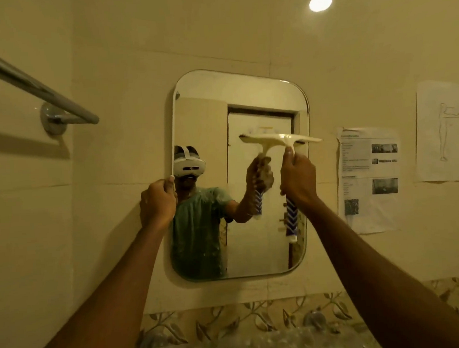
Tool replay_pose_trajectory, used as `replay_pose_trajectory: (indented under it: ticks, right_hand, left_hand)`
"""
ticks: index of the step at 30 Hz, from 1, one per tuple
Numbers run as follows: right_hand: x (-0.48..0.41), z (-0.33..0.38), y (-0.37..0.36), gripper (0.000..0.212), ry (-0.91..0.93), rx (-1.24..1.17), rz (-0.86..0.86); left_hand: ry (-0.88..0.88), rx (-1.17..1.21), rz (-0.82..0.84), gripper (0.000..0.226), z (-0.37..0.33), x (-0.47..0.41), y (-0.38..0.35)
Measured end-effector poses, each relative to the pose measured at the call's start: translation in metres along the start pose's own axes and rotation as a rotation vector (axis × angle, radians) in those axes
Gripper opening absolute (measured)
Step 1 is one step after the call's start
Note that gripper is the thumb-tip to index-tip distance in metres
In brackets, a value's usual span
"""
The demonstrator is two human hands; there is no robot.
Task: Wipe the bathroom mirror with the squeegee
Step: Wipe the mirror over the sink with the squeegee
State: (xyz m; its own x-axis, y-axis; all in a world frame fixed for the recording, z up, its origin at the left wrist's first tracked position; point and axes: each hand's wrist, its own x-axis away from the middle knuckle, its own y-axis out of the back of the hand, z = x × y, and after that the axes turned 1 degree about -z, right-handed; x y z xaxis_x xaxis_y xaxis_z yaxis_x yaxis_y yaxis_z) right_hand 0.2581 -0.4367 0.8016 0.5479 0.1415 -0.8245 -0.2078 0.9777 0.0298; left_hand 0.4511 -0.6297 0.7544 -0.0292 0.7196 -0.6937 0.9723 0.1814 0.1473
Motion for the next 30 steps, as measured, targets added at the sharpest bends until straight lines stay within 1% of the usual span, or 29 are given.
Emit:
replay_pose_trajectory:
  ticks: [3,8,14,20,23,25,28,30]
  right_hand:
    - [-0.034,0.025,-0.002,0.045,0.004,0.011,-0.019]
    - [-0.071,0.051,-0.008,0.049,0.041,0.033,-0.044]
    - [-0.099,0.059,-0.011,0.045,0.047,0.033,-0.066]
    - [-0.118,0.056,-0.021,0.045,0.078,0.090,-0.082]
    - [-0.116,0.054,-0.024,0.045,0.083,0.118,-0.084]
    - [-0.106,0.047,-0.026,0.046,0.068,0.093,-0.061]
    - [-0.070,0.018,-0.031,0.046,0.034,0.057,-0.006]
    - [-0.041,0.000,-0.032,0.045,0.028,0.074,-0.004]
  left_hand:
    - [-0.003,0.005,0.016,0.046,-0.001,0.001,0.002]
    - [-0.019,0.004,0.015,0.045,0.000,0.001,0.001]
    - [-0.047,-0.018,0.036,0.044,0.000,-0.001,0.004]
    - [-0.042,0.045,0.039,0.045,0.003,-0.003,0.002]
    - [-0.020,0.070,0.043,0.045,0.002,-0.004,0.002]
    - [-0.015,0.073,0.043,0.045,0.003,-0.004,0.001]
    - [0.000,0.045,0.034,0.045,0.003,-0.005,0.000]
    - [0.009,0.040,0.039,0.044,0.001,-0.005,0.000]
